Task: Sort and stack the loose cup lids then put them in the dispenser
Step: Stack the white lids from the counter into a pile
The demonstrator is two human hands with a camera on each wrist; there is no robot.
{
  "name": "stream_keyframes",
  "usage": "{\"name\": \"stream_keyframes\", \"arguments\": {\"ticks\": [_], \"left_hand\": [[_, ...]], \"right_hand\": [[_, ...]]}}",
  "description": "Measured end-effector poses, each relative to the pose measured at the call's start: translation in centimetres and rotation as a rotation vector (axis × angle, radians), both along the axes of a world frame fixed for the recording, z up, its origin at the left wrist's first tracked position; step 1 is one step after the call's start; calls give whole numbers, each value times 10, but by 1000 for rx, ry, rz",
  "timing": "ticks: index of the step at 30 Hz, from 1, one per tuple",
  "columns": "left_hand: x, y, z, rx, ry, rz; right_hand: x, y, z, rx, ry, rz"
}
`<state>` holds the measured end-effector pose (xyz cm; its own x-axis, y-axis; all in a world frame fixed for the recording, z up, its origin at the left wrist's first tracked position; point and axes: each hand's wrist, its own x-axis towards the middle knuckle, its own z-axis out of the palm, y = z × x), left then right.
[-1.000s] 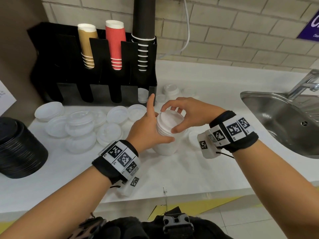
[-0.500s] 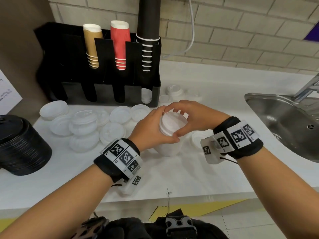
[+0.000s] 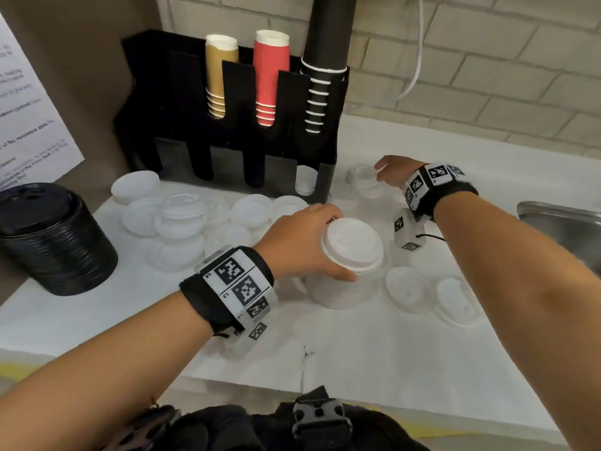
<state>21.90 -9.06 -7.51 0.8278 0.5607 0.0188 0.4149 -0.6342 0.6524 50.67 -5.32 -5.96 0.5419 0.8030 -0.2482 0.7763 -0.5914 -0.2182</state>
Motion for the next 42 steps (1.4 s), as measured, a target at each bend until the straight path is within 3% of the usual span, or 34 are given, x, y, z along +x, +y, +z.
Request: {"name": "stream_keyframes", "arguments": {"ticks": [3, 9, 21, 25, 29, 31, 33, 35, 38, 42], "left_hand": [[-1, -2, -1, -5, -10, 11], [-1, -4, -2, 3, -17, 31], [-1, -8, -3, -8, -28, 65], [0, -8, -3, -9, -26, 65], [1, -7, -4, -24, -29, 61], [2, -5, -4, -34, -32, 61], [2, -5, -4, -36, -35, 61], [3, -5, -4, -39, -36, 61], [2, -6, -4, -41, -29, 59], [1, -6, -3, -38, -16, 58]], "right_hand": [[12, 22, -17, -135, -55, 31], [35, 50, -46, -169, -188, 105], [35, 69, -50, -5, -169, 173], [40, 52, -27, 45, -19, 107], [29, 33, -3, -223, 277, 145], [28, 30, 0, -301, 329, 161], [31, 31, -4, -232, 263, 139], [36, 37, -15, -134, 74, 111], [37, 41, -31, -222, -103, 147], [31, 43, -44, -288, -149, 177]]}}
